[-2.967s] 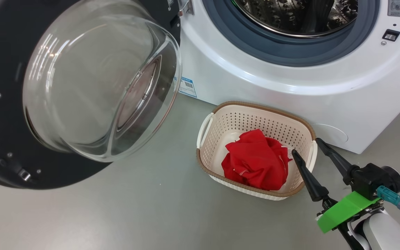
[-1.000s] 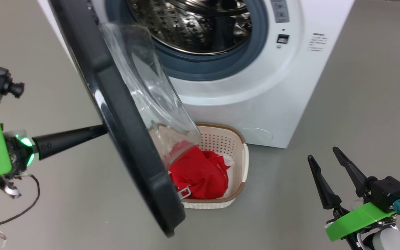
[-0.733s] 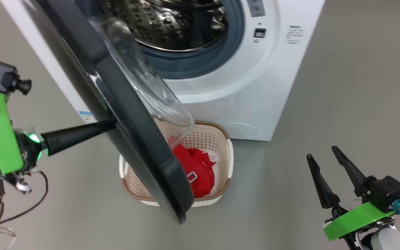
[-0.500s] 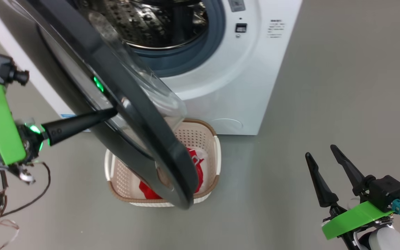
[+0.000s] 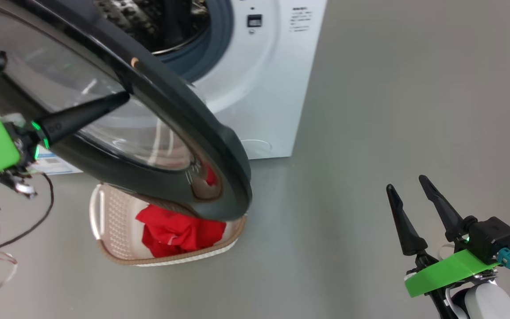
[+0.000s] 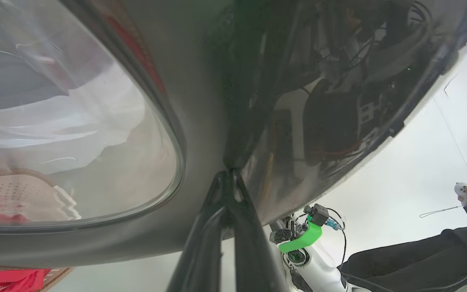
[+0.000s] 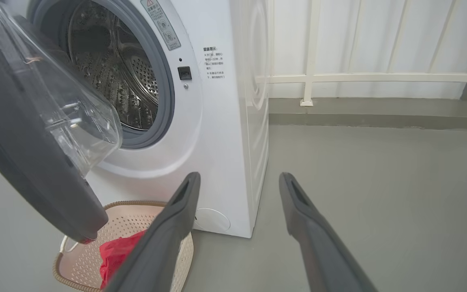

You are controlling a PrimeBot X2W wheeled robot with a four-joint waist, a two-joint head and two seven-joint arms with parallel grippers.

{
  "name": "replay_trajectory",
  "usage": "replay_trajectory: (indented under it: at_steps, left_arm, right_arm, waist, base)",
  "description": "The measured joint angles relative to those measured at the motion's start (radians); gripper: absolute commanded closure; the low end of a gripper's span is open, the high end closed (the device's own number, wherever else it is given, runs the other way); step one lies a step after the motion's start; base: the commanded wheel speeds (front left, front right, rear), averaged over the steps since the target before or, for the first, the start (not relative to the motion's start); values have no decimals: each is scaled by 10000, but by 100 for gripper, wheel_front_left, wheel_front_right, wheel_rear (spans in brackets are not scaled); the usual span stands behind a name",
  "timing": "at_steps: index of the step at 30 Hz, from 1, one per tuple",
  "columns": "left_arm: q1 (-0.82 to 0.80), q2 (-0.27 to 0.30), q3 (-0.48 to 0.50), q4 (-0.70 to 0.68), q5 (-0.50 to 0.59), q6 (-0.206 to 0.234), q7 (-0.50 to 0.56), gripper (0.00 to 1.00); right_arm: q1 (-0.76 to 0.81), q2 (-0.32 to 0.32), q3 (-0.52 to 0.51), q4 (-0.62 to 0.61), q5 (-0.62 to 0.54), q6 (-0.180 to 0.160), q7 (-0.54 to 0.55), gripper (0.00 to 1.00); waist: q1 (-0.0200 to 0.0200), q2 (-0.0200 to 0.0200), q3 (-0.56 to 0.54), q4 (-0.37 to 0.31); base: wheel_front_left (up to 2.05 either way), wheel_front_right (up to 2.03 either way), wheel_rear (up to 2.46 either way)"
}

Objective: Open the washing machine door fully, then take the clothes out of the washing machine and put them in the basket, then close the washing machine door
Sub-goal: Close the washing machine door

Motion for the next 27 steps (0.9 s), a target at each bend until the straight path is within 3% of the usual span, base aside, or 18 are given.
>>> replay_trajectory:
  at_steps: [27]
  left_arm:
    - [-1494, 514, 454, 1954, 796, 0, -1904, 100]
  right_arm:
    - [-40, 347, -33, -146, -27, 0, -2, 0]
  waist:
    - [0, 0, 447, -1819]
  base:
    - [0, 0, 0]
